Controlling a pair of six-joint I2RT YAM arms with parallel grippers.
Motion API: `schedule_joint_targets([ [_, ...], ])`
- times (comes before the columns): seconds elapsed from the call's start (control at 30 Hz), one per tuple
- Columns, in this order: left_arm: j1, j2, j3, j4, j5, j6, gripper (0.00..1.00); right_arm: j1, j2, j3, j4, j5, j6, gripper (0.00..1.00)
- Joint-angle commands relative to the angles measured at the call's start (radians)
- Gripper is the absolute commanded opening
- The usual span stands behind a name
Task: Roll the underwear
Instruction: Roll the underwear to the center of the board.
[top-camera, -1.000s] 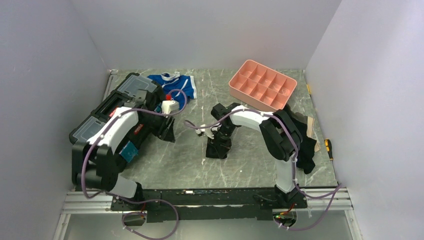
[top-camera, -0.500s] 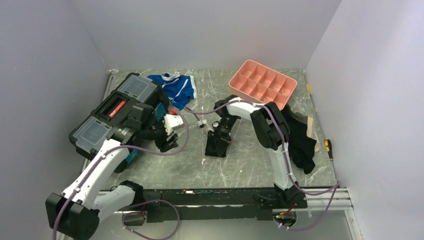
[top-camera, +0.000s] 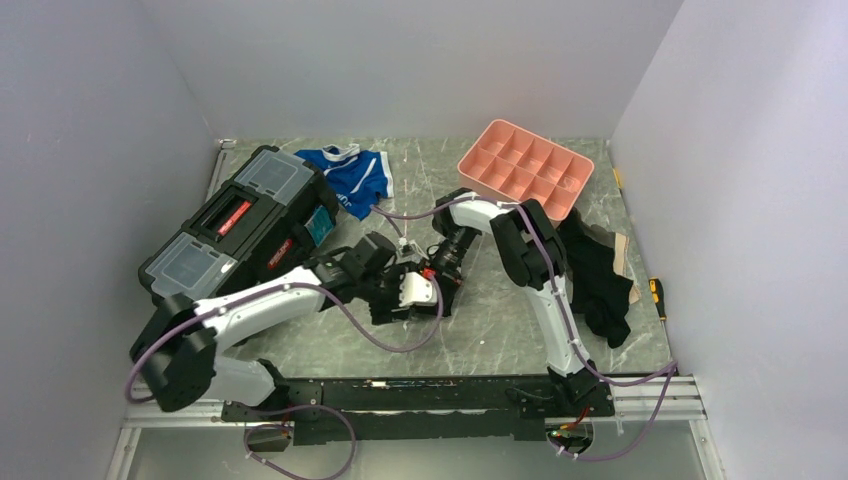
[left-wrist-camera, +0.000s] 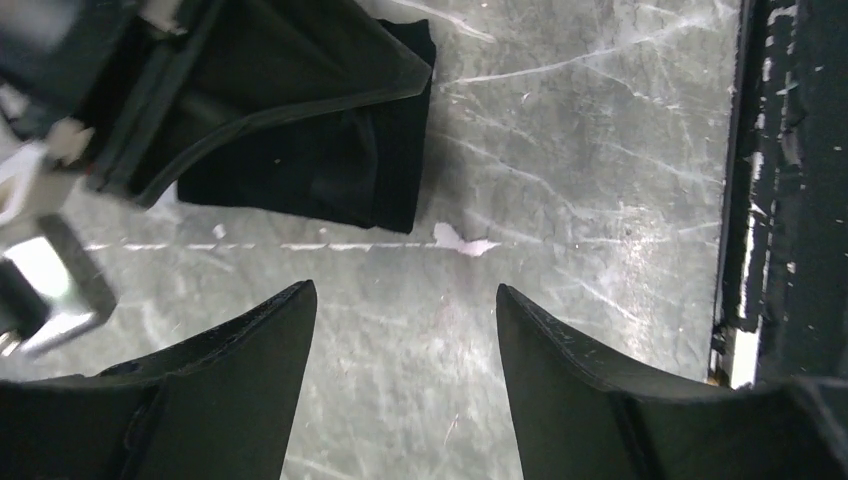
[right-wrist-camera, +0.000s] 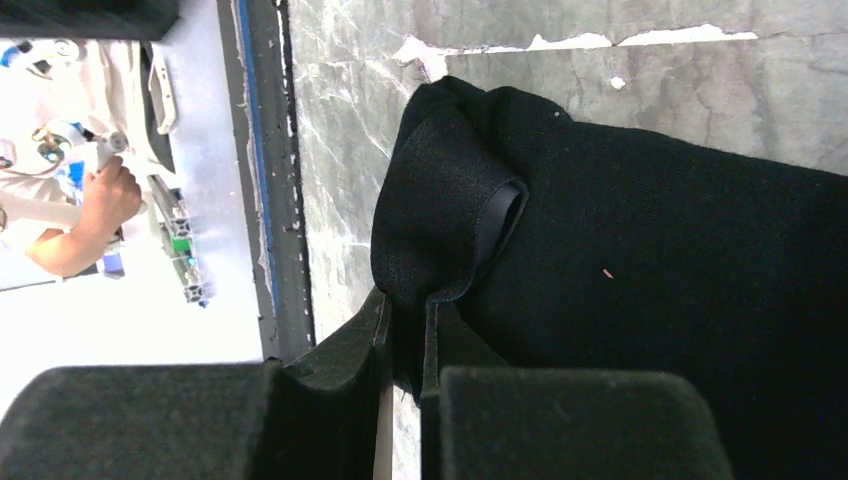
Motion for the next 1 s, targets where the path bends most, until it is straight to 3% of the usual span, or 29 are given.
schedule_joint_targets([
  [0.0,-0.063,0.09,0.029,0.131,-0.057,0.027,0.73,0.002,0.025,0.027,-0.057,-0.041,-0.062,0.0],
  [0.37,-0.136,0.246,0.064,0.239,-0.121,0.026,0.76,-0.002,0.046,0.028,-0.056,-0.04,-0.055,0.0],
  [0.57,-0.157,0.327,0.103,0.213,-0.119,0.026,0.69,-0.001,0.045,0.031,-0.057,-0.04,-0.053,0.0],
  [0.73,-0.158,0.378,0.145,0.168,-0.102,0.011,0.57,-0.002,0.043,0.031,-0.056,-0.039,-0.049,0.0],
  [0.97,-0.159,0.391,0.141,0.112,-0.096,0.0,0.29,-0.001,0.032,0.025,-0.045,-0.035,-0.04,0.0],
])
